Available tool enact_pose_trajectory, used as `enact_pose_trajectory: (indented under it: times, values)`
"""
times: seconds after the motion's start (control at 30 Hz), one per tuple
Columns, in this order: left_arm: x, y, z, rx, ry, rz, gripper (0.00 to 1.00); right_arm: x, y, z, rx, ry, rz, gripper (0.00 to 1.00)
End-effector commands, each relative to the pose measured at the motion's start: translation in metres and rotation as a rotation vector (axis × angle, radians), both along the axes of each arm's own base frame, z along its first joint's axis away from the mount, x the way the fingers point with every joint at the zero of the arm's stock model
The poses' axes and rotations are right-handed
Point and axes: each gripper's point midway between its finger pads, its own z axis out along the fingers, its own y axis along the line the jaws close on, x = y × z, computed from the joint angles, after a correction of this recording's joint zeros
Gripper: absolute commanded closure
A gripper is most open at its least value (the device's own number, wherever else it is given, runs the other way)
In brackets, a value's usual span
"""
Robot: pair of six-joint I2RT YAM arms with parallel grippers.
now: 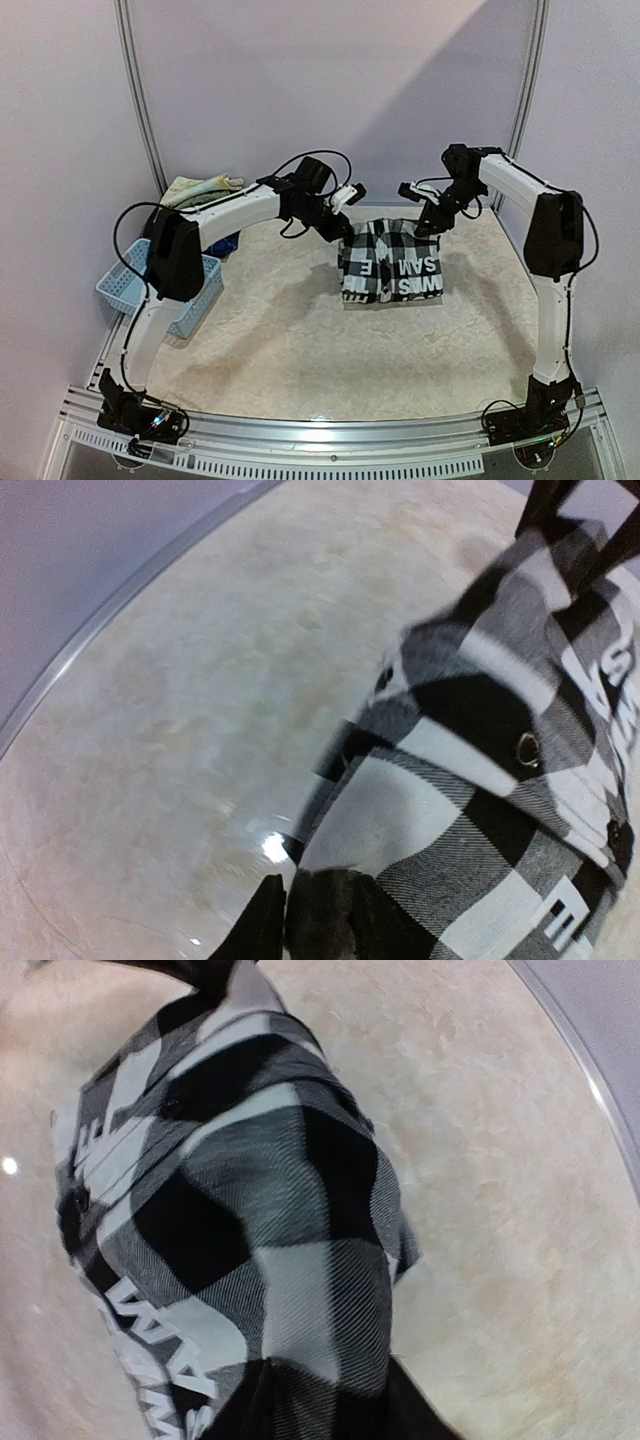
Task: Fold and stack the mixed laundry pile
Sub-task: Fold the 2/3-rectangle-folded shirt at the center of the board, then move the square-folded shirt to the center of the board.
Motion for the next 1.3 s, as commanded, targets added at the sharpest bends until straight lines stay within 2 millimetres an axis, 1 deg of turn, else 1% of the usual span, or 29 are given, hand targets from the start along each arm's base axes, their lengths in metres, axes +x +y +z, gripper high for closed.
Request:
enact_pose_trajectory:
  times: [0.0,0.03,0.1,0.13,0.17,0.2,0.23,0.27,0.3,0.33,0.37,0.4,0.5,0.6,0.63,0.67,0.7,0.73,0.8,0.83,0.87,0.93,1.13,1.23,1.27]
  values:
    - [0.067,0.018,0.005,-0.114,0.020,0.286,0.66,0.068,-0.001,-0.017,0.022,-0.030,-0.168,0.54]
    - [0.071,0.019,0.013,-0.141,0.014,0.303,0.62,0.077,-0.005,-0.012,0.042,-0.035,-0.198,0.48]
    - [0.069,0.019,0.041,-0.192,-0.029,0.300,0.57,0.087,-0.014,0.002,0.114,-0.024,-0.277,0.38]
    - [0.063,0.021,0.041,-0.193,-0.036,0.295,0.55,0.087,-0.018,0.015,0.145,-0.037,-0.298,0.34]
    - [0.059,0.023,0.055,-0.214,-0.068,0.291,0.53,0.084,-0.021,0.040,0.179,-0.073,-0.315,0.29]
    - [0.055,0.025,0.078,-0.250,-0.111,0.282,0.52,0.080,-0.023,0.044,0.192,-0.083,-0.327,0.25]
    - [0.051,0.026,0.084,-0.258,-0.120,0.277,0.51,0.072,-0.022,0.057,0.209,-0.113,-0.324,0.22]
    - [0.046,0.026,0.087,-0.262,-0.119,0.264,0.51,0.065,-0.021,0.059,0.230,-0.116,-0.322,0.20]
    - [0.040,0.023,0.086,-0.263,-0.106,0.245,0.52,0.055,-0.019,0.076,0.267,-0.141,-0.314,0.20]
    - [0.032,0.018,0.084,-0.271,-0.085,0.211,0.52,0.044,-0.016,0.080,0.299,-0.120,-0.316,0.20]
    - [0.025,0.012,0.080,-0.276,-0.062,0.185,0.53,0.037,-0.013,0.075,0.324,-0.083,-0.318,0.20]
    - [0.019,0.006,0.075,-0.276,-0.044,0.164,0.53,0.027,-0.010,0.065,0.351,-0.021,-0.333,0.19]
    - [0.007,-0.012,0.058,-0.266,-0.009,0.139,0.54,0.016,-0.001,0.036,0.442,0.134,-0.403,0.20]
    - [0.009,-0.025,0.042,-0.325,0.075,0.170,0.59,0.019,0.004,0.015,0.498,0.233,-0.479,0.23]
    - [0.010,-0.029,0.036,-0.350,0.102,0.179,0.61,0.022,0.004,0.003,0.502,0.265,-0.500,0.24]
    - [0.011,-0.032,0.028,-0.369,0.132,0.186,0.64,0.023,0.006,-0.004,0.513,0.305,-0.530,0.26]
    - [0.011,-0.036,0.020,-0.387,0.167,0.195,0.65,0.025,0.007,-0.015,0.519,0.346,-0.548,0.27]
    - [0.010,-0.038,0.011,-0.399,0.201,0.204,0.67,0.025,0.009,-0.031,0.523,0.415,-0.584,0.28]
    - [0.006,-0.043,-0.009,-0.412,0.280,0.214,0.71,0.022,0.012,-0.055,0.538,0.542,-0.646,0.30]
    - [0.003,-0.043,-0.019,-0.410,0.322,0.224,0.73,0.020,0.012,-0.064,0.542,0.595,-0.674,0.30]
    - [0.000,-0.042,-0.030,-0.400,0.361,0.240,0.74,0.017,0.013,-0.081,0.532,0.641,-0.697,0.31]
    - [-0.009,-0.033,-0.054,-0.367,0.433,0.288,0.78,0.011,0.012,-0.100,0.528,0.711,-0.739,0.32]
    - [-0.044,-0.008,-0.104,-0.326,0.601,0.388,0.81,-0.002,0.011,-0.133,0.557,0.887,-0.842,0.33]
    - [-0.056,-0.001,-0.123,-0.287,0.639,0.403,0.82,-0.007,0.010,-0.146,0.529,0.929,-0.881,0.33]
    - [-0.059,0.002,-0.126,-0.273,0.644,0.408,0.83,-0.010,0.008,-0.151,0.510,0.933,-0.891,0.33]
